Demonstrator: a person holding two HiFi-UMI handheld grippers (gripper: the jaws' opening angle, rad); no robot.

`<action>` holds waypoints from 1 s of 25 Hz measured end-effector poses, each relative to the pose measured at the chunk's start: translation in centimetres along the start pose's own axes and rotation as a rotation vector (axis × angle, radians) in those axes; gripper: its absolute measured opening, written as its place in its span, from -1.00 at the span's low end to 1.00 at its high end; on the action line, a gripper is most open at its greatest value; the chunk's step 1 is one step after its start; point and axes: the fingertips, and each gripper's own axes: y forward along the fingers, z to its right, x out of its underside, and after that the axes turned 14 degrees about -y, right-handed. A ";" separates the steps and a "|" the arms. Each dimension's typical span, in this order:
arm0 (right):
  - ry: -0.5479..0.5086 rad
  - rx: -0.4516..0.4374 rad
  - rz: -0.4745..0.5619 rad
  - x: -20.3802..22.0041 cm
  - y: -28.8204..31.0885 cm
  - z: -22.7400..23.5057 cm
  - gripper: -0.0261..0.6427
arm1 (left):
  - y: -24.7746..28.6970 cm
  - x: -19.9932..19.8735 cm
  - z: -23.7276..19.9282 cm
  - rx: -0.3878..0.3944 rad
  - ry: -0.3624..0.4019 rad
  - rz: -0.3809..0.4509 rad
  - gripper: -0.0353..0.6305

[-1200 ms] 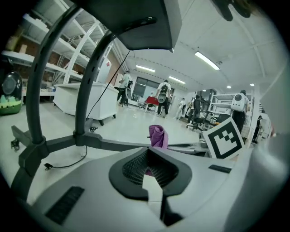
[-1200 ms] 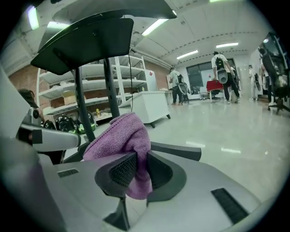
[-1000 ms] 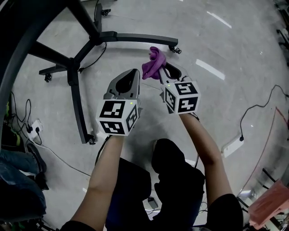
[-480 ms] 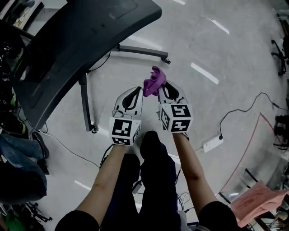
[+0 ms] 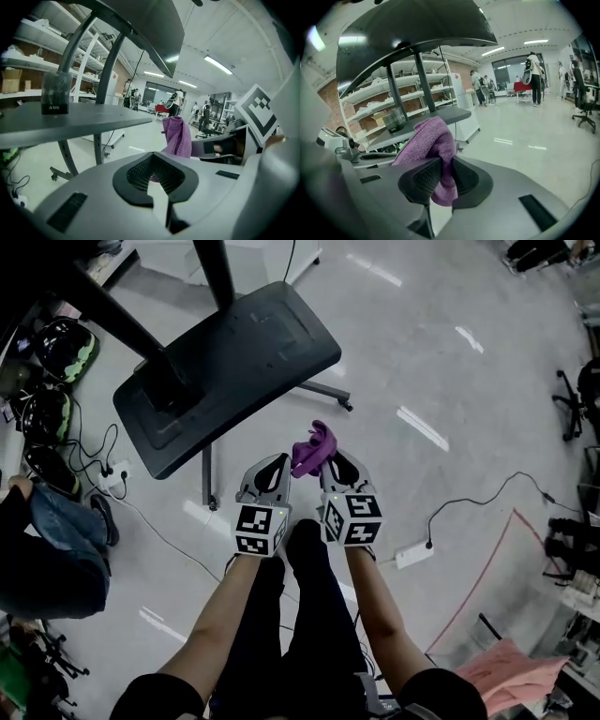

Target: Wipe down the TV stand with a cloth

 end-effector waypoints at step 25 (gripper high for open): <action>-0.097 -0.163 0.068 -21.6 -17.5 -10.0 -0.69 | -19.3 -21.4 8.9 -0.146 -0.059 0.161 -0.87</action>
